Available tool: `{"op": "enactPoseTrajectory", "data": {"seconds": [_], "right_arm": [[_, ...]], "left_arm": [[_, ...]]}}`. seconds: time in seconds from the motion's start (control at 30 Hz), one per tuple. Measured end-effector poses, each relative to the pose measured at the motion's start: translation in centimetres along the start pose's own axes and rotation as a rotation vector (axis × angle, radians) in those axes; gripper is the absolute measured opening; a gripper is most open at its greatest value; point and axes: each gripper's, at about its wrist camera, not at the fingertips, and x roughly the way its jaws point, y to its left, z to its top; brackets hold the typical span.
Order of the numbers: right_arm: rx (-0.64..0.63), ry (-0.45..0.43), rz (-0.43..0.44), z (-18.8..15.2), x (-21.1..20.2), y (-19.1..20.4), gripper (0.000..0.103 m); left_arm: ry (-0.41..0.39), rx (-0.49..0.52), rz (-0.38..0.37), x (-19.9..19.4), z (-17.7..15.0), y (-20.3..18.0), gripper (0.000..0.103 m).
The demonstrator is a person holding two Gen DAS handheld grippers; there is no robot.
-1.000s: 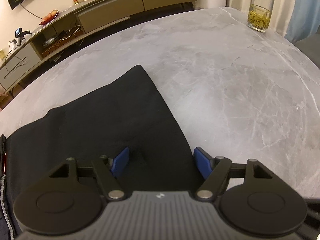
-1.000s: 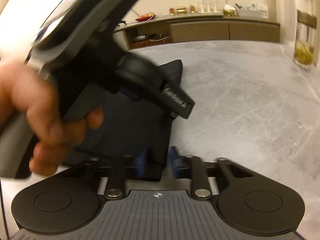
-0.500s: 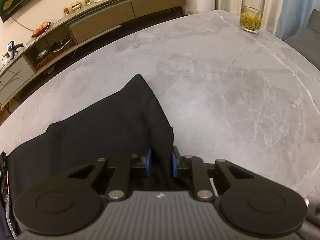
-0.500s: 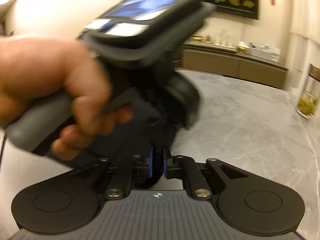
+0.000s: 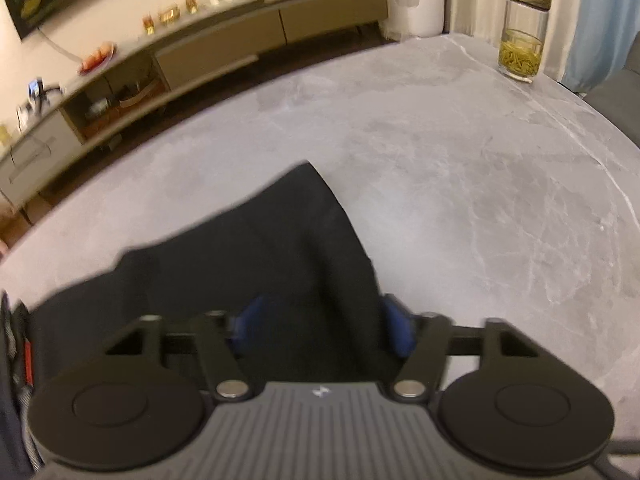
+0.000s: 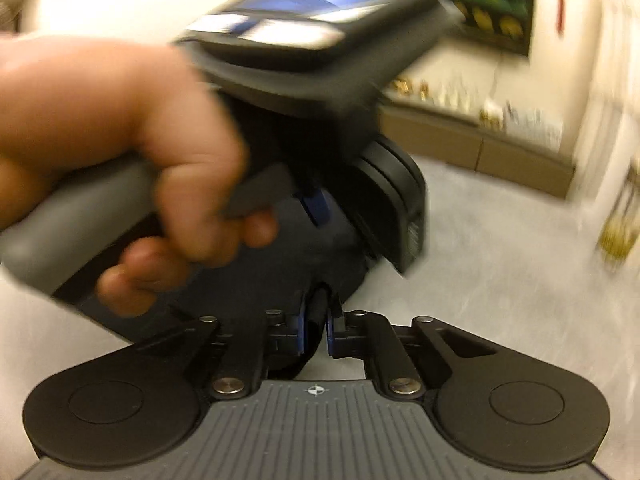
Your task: Fold clothes
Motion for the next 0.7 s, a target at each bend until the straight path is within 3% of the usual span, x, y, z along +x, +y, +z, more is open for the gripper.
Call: {"op": "enactPoseTrajectory", "data": {"seconds": [0.07,0.17,0.27,0.33,0.37,0.4,0.47,0.53,0.6,0.7], "right_arm": [[-0.043,-0.021,0.001,0.2,-0.4,0.9,0.008],[-0.039,-0.052,0.031,0.5,-0.8,1.1,0.008],[0.018,-0.16,0.134,1.2,-2.6,0.6,0.011],[0.057,-0.217,0.227,1.5,-4.2,0.0,0.034],[0.069,-0.237,0.265,1.6,-4.8,-0.1,0.04],[0.074,-0.243,0.293,1.7,-5.3,-0.3,0.048],[0.074,-0.226,0.33,1.5,-5.4,-0.7,0.049],[0.068,-0.18,0.344,1.3,-4.1,-0.6,0.049],[0.051,-0.132,0.351,1.5,-1.8,0.0,0.049],[0.017,-0.102,0.341,1.7,-0.2,2.6,0.049]], "left_arm": [[0.008,0.018,-0.033,-0.1,-0.2,0.5,0.01],[-0.048,-0.023,-0.07,-2.2,-0.6,2.7,0.007],[-0.117,-0.141,-0.122,-5.4,-1.8,7.4,0.007],[-0.157,-0.231,-0.136,-7.3,-3.2,11.4,0.007],[-0.169,-0.278,-0.132,-8.0,-4.2,13.6,0.007],[-0.158,-0.323,-0.121,-7.9,-5.3,15.9,0.007],[-0.111,-0.411,-0.104,-6.8,-7.9,20.0,0.01],[-0.082,-0.461,-0.107,-5.4,-9.8,21.3,0.02],[-0.057,-0.507,-0.111,-4.1,-11.7,22.4,0.038],[-0.032,-0.562,-0.123,-2.5,-14.0,23.5,0.045]]}}
